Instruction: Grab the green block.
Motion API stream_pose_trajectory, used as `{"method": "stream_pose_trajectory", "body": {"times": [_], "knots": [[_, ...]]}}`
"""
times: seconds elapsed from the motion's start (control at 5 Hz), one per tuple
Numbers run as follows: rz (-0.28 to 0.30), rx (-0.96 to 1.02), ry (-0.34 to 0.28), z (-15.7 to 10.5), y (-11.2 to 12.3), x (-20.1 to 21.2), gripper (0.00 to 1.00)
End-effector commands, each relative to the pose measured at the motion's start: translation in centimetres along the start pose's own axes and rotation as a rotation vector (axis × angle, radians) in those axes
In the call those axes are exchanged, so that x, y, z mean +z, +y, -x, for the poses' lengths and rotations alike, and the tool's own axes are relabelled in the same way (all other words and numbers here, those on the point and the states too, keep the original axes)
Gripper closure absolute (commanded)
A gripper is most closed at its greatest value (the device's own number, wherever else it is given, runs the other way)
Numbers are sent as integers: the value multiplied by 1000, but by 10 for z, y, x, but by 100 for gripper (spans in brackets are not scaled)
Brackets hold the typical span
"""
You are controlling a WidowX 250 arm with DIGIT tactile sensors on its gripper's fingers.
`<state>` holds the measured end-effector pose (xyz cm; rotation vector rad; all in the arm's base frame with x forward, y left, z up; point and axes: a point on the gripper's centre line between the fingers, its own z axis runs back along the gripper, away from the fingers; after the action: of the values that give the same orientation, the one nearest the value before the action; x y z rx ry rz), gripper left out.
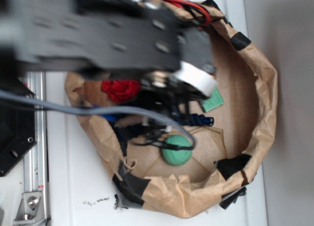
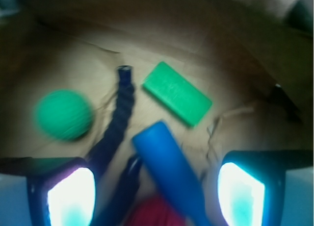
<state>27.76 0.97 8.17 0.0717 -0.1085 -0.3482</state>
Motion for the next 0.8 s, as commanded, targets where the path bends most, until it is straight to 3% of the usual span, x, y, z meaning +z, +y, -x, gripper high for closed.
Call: {"method": "stream_pose_trajectory", "body": {"times": [0.0, 0.4, 0.6], "knots": [[-27, -2, -13, -31, 27, -32, 0], [-34, -26, -6, -21, 27, -44, 0], [36, -186, -74, -14, 25, -61, 0]]}}
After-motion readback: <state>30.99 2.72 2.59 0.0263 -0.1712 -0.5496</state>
